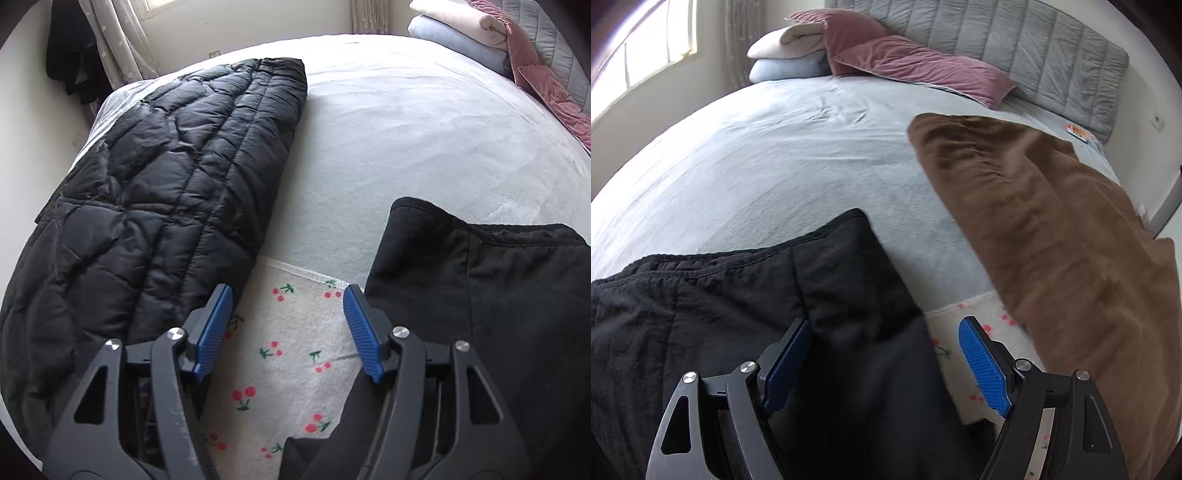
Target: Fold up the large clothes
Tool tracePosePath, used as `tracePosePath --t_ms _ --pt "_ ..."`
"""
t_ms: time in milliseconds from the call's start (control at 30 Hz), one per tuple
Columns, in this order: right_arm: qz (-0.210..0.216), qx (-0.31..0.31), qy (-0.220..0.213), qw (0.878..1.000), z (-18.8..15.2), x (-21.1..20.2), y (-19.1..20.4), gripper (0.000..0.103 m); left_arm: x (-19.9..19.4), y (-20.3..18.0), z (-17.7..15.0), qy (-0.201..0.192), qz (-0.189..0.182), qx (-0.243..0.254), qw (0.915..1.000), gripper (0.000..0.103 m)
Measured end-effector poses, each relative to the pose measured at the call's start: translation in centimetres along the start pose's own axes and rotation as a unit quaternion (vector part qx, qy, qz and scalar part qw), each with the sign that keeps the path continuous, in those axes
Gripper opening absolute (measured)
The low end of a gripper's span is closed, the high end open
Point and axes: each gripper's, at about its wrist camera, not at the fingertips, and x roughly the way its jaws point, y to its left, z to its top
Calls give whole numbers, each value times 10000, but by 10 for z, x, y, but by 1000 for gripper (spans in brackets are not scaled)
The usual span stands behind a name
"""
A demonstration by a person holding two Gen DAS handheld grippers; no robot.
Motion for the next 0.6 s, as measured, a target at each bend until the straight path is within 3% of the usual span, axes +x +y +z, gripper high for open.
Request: tracePosePath --t_ms 33,100,233,333,433,500,567,600 --pt "-56 -43 -81 9999 -1 -12 -4 82 -15 1 -6 -182 -56 108 9998 64" --pt "228 -436 -396 9980 -8 -46 3 82 -49 -10 -18 -507 -349 446 9971 65" --pt "831 -1158 -665 9876 -56 -115 42 84 -110 -46 -67 -572 -1159 1166 9847 85" --pt "1344 -1408 -495 9796 -105 -140 55 84 -130 -54 -112 -418 -1575 1273 9784 86" --pt "1137 -1411 -146 9833 -140 -128 34 84 -122 -36 -149 -181 -1665 964 9812 86" --pt "856 -1217 89 9888 -157 -111 -4 84 -120 -13 -163 -346 -1616 835 9827 86" --pt "581 -995 -63 9933 -166 -110 -42 84 -132 5 -171 -368 -1198 835 9886 86" --pt "423 -796 -6 9959 -169 -114 -55 88 -139 16 -174 -281 -1191 691 9901 86"
